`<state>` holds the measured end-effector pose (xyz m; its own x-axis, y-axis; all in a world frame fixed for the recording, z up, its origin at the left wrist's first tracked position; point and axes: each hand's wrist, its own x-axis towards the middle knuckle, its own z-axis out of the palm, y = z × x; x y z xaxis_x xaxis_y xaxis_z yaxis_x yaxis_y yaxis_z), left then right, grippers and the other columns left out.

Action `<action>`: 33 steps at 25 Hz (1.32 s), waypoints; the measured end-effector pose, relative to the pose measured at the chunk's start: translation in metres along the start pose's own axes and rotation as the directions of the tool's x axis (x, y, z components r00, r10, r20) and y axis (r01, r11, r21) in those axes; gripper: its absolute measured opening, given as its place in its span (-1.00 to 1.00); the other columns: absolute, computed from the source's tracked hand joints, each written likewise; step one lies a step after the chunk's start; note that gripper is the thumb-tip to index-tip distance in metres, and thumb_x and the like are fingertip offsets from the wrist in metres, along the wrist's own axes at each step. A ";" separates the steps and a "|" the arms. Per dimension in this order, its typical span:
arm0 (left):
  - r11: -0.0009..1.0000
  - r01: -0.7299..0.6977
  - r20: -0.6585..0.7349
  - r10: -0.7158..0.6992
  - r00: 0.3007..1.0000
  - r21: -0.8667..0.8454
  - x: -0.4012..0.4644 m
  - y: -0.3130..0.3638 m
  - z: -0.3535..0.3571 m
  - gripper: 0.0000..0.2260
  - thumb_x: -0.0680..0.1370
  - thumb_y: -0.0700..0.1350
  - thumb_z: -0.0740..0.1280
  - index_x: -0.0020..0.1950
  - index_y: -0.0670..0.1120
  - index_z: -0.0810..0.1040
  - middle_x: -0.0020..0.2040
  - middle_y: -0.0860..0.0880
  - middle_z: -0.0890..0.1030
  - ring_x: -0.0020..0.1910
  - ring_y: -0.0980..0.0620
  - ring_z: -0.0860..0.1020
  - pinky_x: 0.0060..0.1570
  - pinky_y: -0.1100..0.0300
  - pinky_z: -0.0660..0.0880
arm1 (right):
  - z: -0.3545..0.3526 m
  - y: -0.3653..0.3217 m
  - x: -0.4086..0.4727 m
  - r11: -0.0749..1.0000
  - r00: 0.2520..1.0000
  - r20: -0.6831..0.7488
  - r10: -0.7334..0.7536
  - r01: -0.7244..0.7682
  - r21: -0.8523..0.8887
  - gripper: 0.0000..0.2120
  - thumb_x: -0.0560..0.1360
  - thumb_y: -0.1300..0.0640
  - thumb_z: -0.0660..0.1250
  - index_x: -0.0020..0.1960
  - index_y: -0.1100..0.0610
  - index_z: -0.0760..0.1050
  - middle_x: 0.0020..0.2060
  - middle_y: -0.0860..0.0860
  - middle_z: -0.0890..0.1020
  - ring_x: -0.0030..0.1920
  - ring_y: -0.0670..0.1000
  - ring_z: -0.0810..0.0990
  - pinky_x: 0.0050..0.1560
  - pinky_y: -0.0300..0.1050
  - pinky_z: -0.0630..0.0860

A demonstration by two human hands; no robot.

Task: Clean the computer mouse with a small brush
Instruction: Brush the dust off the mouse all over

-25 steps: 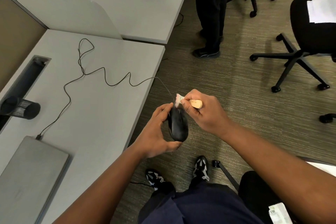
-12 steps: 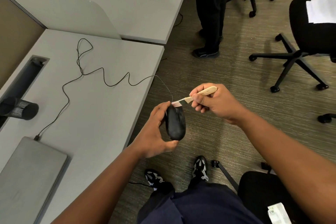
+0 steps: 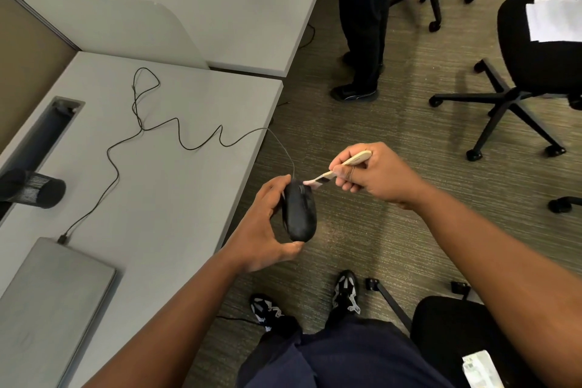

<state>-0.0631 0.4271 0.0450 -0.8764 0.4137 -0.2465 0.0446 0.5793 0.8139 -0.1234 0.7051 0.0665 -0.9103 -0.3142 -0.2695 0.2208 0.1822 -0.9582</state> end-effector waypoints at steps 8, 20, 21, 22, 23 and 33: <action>1.000 0.006 0.013 -0.006 1.000 0.006 -0.002 0.005 -0.001 0.09 0.32 0.03 0.63 0.74 0.05 0.10 0.56 0.40 0.15 0.57 0.34 0.23 0.46 0.43 0.30 | 0.002 0.001 -0.003 0.997 1.000 -0.013 0.007 -0.008 -0.079 -0.94 0.61 0.24 0.43 0.01 0.16 0.69 -0.21 0.15 0.76 -0.25 -0.02 0.70 -0.15 -0.06 0.66; 1.000 0.003 0.043 -0.003 0.999 0.003 -0.002 0.005 0.002 0.10 0.32 0.03 0.64 0.73 0.08 0.08 0.56 0.41 0.13 0.57 0.35 0.21 0.48 0.41 0.29 | 0.002 -0.002 -0.007 0.998 0.999 0.021 -0.038 0.037 0.044 -0.92 0.61 0.22 0.43 0.06 0.21 0.68 -0.19 0.18 0.75 -0.19 0.07 0.71 -0.16 -0.13 0.68; 1.000 0.006 0.039 -0.006 0.999 0.000 -0.002 0.005 0.002 0.10 0.32 0.04 0.64 0.73 0.07 0.09 0.56 0.41 0.13 0.58 0.34 0.21 0.49 0.40 0.29 | 0.003 -0.002 -0.007 0.999 0.999 0.028 -0.033 0.032 0.037 -0.92 0.61 0.22 0.44 0.06 0.21 0.68 -0.19 0.19 0.75 -0.20 0.06 0.71 -0.16 -0.12 0.68; 1.000 0.007 0.036 -0.007 0.999 -0.004 -0.002 0.005 0.002 0.10 0.32 0.05 0.64 0.73 0.05 0.10 0.57 0.39 0.14 0.58 0.33 0.22 0.50 0.38 0.30 | 0.004 -0.002 -0.006 1.000 1.000 0.024 -0.020 0.020 -0.005 -0.93 0.61 0.22 0.44 0.05 0.19 0.68 -0.20 0.17 0.75 -0.21 0.04 0.70 -0.15 -0.09 0.67; 1.000 0.005 0.032 -0.005 0.999 -0.007 -0.003 0.005 0.002 0.10 0.31 0.04 0.64 0.73 0.04 0.10 0.57 0.37 0.15 0.58 0.31 0.23 0.51 0.35 0.31 | 0.004 -0.002 -0.004 0.999 1.000 0.009 -0.010 0.010 -0.053 -0.95 0.61 0.22 0.44 0.03 0.17 0.69 -0.20 0.16 0.75 -0.22 0.02 0.70 -0.14 -0.07 0.66; 0.997 0.045 0.047 -0.042 0.998 -0.057 -0.003 0.000 0.003 0.16 0.31 0.00 0.68 0.73 0.18 0.02 0.58 0.36 0.21 0.56 0.29 0.33 0.52 0.28 0.36 | 0.010 -0.003 0.001 0.994 0.998 -0.026 -0.061 0.058 -0.090 -0.95 0.60 0.18 0.46 -0.01 0.12 0.70 -0.21 0.16 0.74 -0.22 0.05 0.69 -0.11 0.03 0.66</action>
<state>-0.0587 0.4282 0.0443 -0.8538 0.4219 -0.3050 -0.0221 0.5559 0.8309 -0.1218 0.6949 0.0681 -0.9309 -0.3004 -0.2079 0.1348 0.2465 -0.9597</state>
